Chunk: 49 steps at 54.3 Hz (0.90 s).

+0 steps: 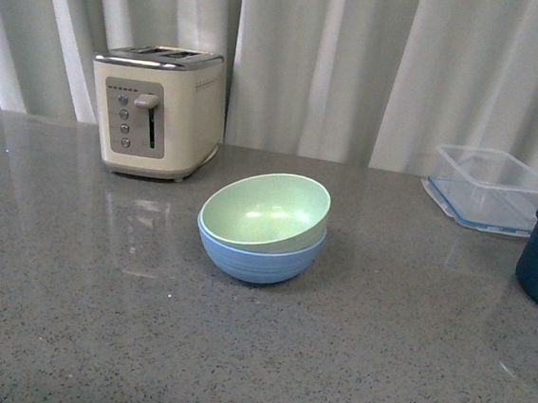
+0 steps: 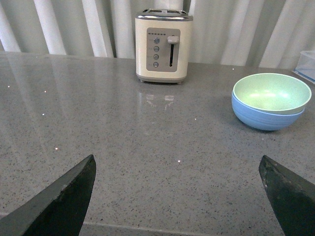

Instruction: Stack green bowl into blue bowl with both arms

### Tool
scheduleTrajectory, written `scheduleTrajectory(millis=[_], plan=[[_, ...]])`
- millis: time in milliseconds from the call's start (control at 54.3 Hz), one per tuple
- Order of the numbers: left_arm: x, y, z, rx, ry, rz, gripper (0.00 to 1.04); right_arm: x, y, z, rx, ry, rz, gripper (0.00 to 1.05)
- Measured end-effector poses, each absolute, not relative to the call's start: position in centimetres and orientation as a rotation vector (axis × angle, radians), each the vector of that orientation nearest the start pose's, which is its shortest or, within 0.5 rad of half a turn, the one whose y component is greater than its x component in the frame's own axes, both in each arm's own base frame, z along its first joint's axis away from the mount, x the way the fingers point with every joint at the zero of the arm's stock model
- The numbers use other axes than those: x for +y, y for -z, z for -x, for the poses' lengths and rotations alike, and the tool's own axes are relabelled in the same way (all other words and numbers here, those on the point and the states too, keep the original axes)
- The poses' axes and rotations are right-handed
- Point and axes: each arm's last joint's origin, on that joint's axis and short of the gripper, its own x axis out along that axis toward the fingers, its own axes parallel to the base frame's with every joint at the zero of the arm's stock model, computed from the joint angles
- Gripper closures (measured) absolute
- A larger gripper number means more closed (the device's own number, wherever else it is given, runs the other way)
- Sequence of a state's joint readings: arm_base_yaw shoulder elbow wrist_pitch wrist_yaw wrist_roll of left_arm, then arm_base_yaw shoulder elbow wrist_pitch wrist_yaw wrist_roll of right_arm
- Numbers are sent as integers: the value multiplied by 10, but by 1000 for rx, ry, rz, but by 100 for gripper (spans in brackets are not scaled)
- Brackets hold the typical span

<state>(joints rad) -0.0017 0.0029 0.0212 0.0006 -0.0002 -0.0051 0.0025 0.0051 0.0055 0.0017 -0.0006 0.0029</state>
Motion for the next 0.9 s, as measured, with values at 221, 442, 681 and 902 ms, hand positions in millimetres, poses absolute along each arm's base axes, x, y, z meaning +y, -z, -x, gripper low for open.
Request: scheduleTrajectory(millis=[221, 442, 681, 902], plan=[[0, -171, -97, -18, 2, 5, 7, 0, -165, -98, -2, -3, -2, 72], [0, -171, -97, -18, 2, 5, 7, 0, -165, -98, -2, -3, -2, 30], [0, -171, -97, -18, 2, 5, 7, 0, -165, -98, -2, -3, -2, 10], [0, -171, -97, -18, 2, 5, 7, 0, -165, -98, -2, -3, -2, 10]])
